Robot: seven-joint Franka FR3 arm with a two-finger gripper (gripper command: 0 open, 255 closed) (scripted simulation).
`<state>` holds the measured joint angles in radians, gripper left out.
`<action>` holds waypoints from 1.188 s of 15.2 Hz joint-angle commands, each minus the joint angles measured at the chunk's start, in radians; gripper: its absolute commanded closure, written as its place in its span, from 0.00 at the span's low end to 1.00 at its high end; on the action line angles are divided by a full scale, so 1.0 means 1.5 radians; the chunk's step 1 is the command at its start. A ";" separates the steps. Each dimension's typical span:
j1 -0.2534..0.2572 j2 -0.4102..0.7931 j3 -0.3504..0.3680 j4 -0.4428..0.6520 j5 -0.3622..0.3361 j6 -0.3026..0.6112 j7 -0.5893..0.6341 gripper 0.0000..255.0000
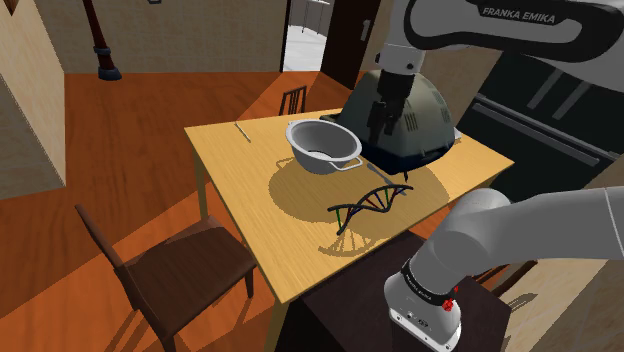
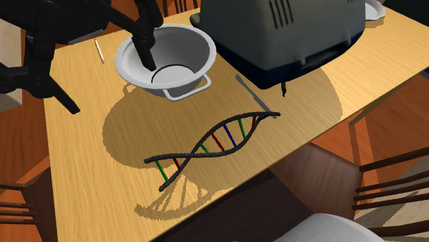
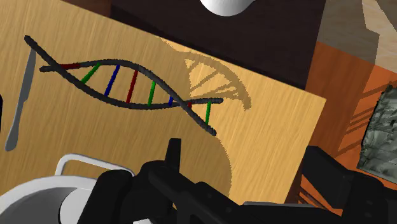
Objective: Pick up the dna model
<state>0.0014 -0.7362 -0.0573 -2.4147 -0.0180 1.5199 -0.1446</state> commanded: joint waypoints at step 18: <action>0.007 0.109 -0.306 -0.150 -0.214 0.221 -0.535 0.00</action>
<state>0.0115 -0.6006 -0.4838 -2.6393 -0.3191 1.8241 -0.8905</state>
